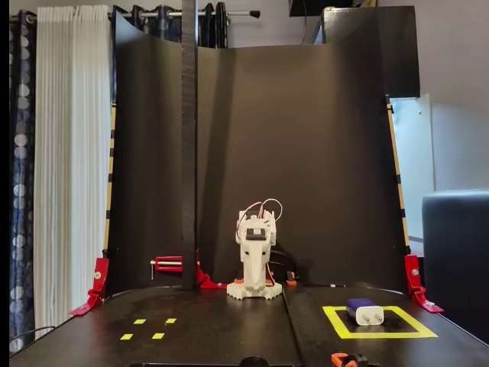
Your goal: Grasp a block and put it in the designated area.
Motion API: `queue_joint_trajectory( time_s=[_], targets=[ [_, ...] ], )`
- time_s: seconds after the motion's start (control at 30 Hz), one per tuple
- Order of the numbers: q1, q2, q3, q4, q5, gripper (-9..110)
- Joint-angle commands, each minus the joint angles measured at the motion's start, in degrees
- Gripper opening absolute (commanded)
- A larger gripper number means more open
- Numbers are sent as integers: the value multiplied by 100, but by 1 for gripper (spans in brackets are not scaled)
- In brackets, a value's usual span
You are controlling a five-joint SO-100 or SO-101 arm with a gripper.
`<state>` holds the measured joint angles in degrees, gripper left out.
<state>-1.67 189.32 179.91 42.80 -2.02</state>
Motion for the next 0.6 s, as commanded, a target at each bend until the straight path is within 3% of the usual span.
queue_joint_trajectory(
  time_s=[0.0,0.57],
  targets=[
    [35,44,26,35,26,0],
    [-18,44,26,62,26,0]
  ],
)
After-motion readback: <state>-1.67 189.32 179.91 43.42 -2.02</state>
